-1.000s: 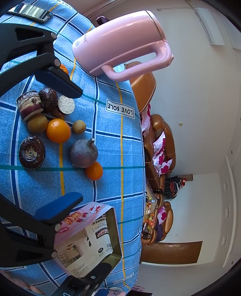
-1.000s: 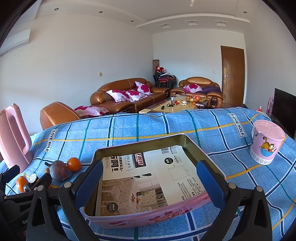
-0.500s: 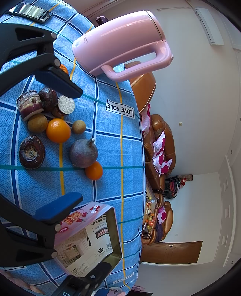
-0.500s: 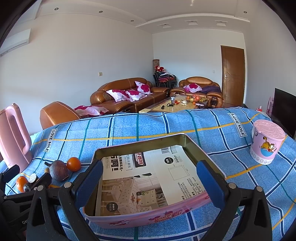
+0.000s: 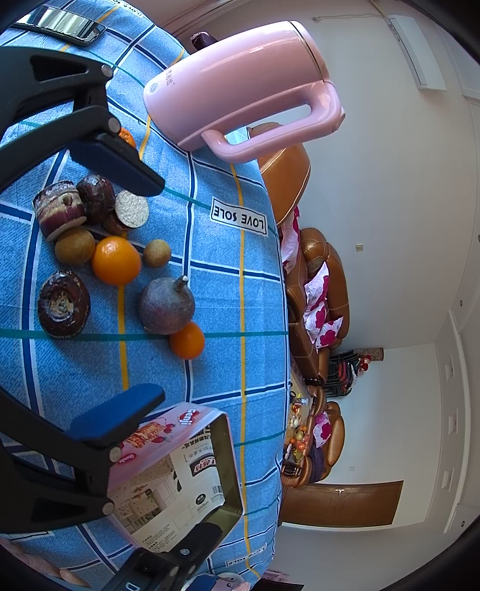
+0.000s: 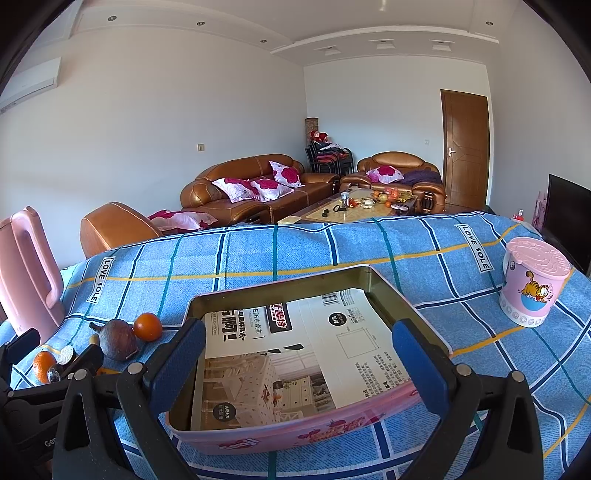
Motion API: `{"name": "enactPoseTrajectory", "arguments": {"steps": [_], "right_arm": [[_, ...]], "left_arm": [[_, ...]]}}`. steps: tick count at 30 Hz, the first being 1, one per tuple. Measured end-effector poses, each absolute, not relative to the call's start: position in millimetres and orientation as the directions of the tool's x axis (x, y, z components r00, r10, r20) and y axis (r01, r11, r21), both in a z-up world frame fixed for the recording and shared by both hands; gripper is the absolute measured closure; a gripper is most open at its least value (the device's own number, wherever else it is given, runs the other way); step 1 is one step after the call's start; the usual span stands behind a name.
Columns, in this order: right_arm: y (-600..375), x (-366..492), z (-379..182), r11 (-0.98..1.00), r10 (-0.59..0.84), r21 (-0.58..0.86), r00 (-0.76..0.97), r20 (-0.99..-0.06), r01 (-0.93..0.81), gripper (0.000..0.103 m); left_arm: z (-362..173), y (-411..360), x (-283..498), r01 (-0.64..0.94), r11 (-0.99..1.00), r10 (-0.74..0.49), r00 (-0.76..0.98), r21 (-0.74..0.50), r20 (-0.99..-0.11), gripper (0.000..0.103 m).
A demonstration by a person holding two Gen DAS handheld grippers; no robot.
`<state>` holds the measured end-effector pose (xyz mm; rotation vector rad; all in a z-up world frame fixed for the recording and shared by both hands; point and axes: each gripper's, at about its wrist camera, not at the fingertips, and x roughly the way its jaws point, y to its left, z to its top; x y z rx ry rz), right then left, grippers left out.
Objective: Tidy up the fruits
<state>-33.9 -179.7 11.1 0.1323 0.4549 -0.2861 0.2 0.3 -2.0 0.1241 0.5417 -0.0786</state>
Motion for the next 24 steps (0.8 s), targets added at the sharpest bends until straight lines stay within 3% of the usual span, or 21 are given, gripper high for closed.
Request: {"name": "enactPoseTrajectory", "arguments": {"steps": [24], "right_arm": [[-181.4, -33.1, 11.2, 0.952, -0.237, 0.067, 0.859, -0.454, 0.298, 0.001]], "left_arm": [[-2.0, -0.1, 0.0, 0.108, 0.989, -0.043, 0.854, 0.097, -0.518, 0.0]]}}
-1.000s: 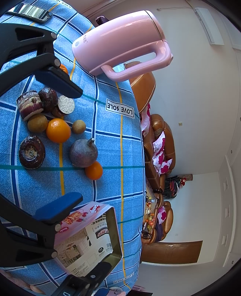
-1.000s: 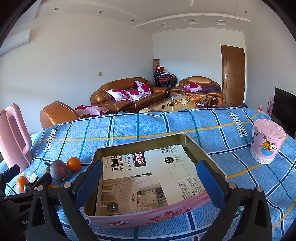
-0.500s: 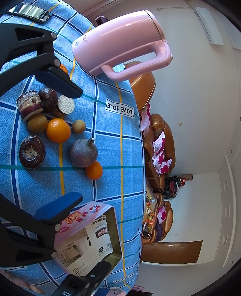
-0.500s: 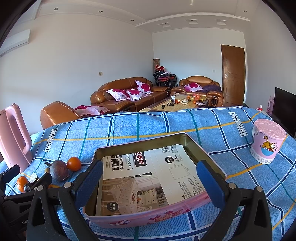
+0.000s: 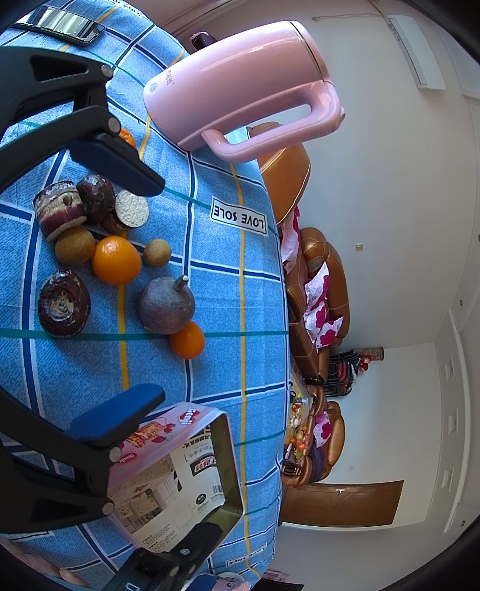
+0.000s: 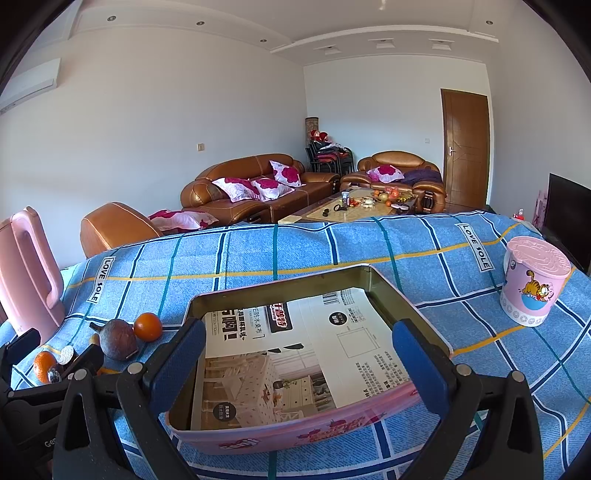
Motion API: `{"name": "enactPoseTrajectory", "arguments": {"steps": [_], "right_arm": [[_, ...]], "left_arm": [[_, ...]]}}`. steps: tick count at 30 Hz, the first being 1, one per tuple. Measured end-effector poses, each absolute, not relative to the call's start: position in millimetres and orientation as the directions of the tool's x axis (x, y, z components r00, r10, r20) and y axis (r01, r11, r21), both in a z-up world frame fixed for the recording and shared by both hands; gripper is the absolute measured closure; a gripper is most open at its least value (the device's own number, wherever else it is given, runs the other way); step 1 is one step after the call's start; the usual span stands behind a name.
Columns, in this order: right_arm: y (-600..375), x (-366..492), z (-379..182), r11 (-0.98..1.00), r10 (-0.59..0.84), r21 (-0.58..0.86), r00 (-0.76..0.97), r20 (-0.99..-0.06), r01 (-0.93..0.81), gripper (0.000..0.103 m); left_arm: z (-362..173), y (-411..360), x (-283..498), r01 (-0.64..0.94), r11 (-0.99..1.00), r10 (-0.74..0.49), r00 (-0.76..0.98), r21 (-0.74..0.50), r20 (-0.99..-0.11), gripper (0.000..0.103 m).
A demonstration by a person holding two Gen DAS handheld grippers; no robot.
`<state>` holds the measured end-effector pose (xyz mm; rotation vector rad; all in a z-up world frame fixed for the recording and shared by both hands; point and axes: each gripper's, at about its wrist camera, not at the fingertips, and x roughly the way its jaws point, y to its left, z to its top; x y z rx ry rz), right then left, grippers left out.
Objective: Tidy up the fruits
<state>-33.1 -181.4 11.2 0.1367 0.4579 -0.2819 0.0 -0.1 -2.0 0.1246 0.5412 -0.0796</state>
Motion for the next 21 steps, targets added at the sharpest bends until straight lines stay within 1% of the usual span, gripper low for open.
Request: {"name": "enactPoseTrajectory", "arguments": {"steps": [21], "right_arm": [[-179.7, -34.9, 12.5, 0.954, -0.233, 0.066, 0.863, -0.447, 0.292, 0.001]], "left_arm": [[-2.0, -0.6, -0.5, 0.109, 0.989, -0.044, 0.852, 0.095, -0.521, 0.0]]}}
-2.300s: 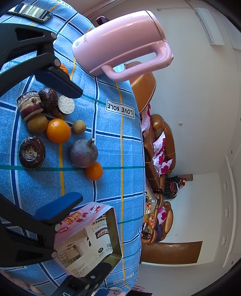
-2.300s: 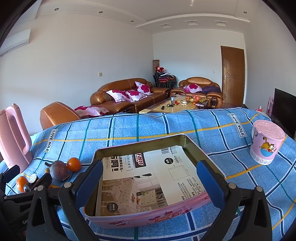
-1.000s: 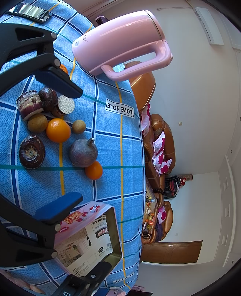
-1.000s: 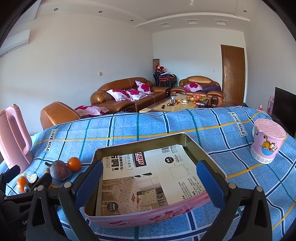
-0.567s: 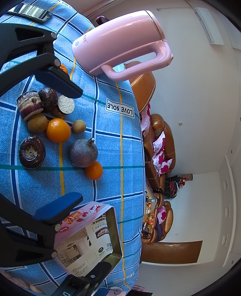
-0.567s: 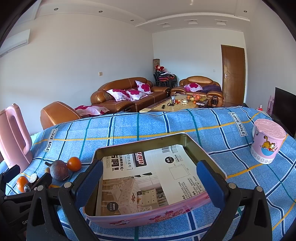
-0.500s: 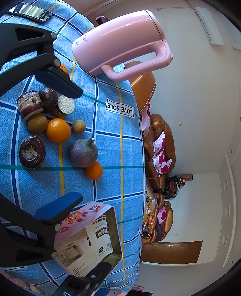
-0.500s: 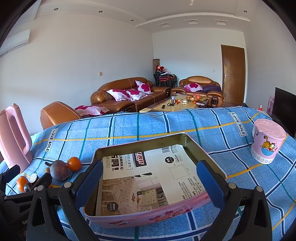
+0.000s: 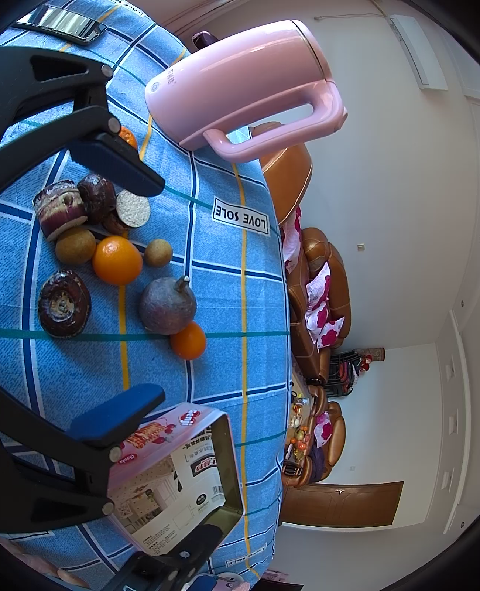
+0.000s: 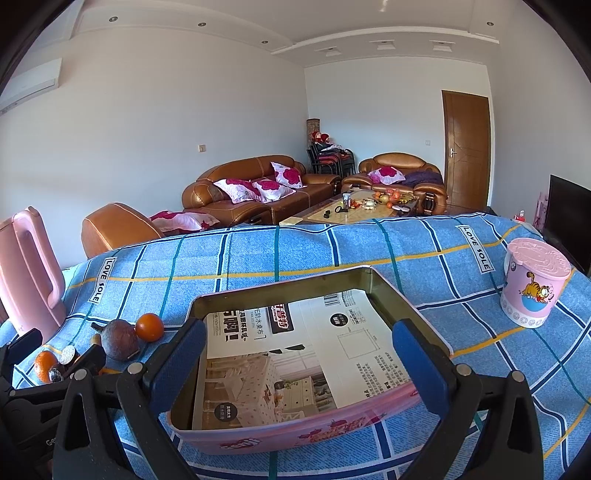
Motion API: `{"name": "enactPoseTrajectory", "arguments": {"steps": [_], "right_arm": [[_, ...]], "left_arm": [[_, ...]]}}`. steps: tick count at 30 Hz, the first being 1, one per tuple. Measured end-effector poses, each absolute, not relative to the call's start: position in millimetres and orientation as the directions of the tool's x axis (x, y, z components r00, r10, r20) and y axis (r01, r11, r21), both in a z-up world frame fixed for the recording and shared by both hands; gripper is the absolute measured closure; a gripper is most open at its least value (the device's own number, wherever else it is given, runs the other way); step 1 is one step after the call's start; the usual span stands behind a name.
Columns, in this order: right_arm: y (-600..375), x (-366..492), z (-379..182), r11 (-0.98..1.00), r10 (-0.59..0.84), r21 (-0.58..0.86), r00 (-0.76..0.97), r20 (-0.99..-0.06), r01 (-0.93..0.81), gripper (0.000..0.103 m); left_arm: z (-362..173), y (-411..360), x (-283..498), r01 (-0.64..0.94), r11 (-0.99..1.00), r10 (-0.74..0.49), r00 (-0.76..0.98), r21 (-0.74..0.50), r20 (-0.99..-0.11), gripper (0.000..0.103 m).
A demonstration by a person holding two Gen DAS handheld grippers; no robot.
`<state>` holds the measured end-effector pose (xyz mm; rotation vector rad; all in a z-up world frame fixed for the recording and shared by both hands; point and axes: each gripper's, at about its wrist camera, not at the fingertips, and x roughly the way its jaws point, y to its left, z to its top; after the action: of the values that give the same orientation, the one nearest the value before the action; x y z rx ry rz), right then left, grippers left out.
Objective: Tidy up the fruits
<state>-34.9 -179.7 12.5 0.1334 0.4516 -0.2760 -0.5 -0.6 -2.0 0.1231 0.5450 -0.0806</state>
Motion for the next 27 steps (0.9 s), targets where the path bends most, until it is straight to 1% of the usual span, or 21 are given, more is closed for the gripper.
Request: {"name": "enactPoseTrajectory", "arguments": {"steps": [8, 11, 15, 18, 20, 22, 24, 26, 27], "right_arm": [[-176.4, -36.4, 14.0, 0.961, -0.223, 0.054, 0.872, -0.435, 0.273, 0.001], [-175.8, -36.5, 14.3, 0.963, -0.213, 0.058, 0.876, -0.434, 0.263, 0.001], [-172.4, -35.7, 13.4, 0.973, -0.161, 0.082, 0.884, -0.439, 0.218, 0.001], [-166.6, -35.6, 13.9, 0.981, -0.123, 0.082, 0.891, -0.437, 0.176, 0.001], [-162.8, -35.5, 13.9, 0.986, -0.089, 0.09, 0.895, -0.437, 0.142, 0.002], [-159.2, -35.1, 13.3, 0.989, -0.043, 0.105, 0.897, -0.441, 0.1, 0.009], [-153.7, -31.8, 10.9, 0.992, 0.014, 0.12, 0.885, -0.465, 0.048, 0.032], [-145.2, -26.2, 5.5, 0.989, 0.096, 0.147, 0.86, -0.501, -0.025, 0.04], [-139.4, -23.4, 2.8, 0.983, 0.149, 0.168, 0.842, -0.518, -0.071, 0.04]], "left_arm": [[-2.6, -0.3, -0.3, 0.111, 0.99, -0.048, 0.85, 0.09, -0.524, 0.0], [-4.4, 1.6, -1.4, 0.124, 0.989, -0.063, 0.84, 0.078, -0.539, 0.0], [-5.4, 11.2, -6.4, 0.125, 0.99, -0.066, 0.83, 0.069, -0.554, 0.0], [-3.9, 27.9, -15.5, 0.087, 0.992, -0.022, 0.826, 0.09, -0.563, 0.0], [-4.9, 47.4, -22.3, 0.058, 0.996, -0.006, 0.812, 0.07, -0.584, 0.0], [-6.8, 71.2, -31.4, 0.017, 0.999, 0.007, 0.794, 0.034, -0.608, 0.0], [-10.0, 93.8, -40.0, -0.011, 1.0, 0.013, 0.782, 0.007, -0.623, 0.0], [-13.8, 110.7, -46.1, -0.026, 1.0, 0.021, 0.769, 0.001, -0.639, 0.0], [-15.4, 117.5, -48.2, -0.035, 0.999, 0.031, 0.761, 0.006, -0.648, 0.0]]}}
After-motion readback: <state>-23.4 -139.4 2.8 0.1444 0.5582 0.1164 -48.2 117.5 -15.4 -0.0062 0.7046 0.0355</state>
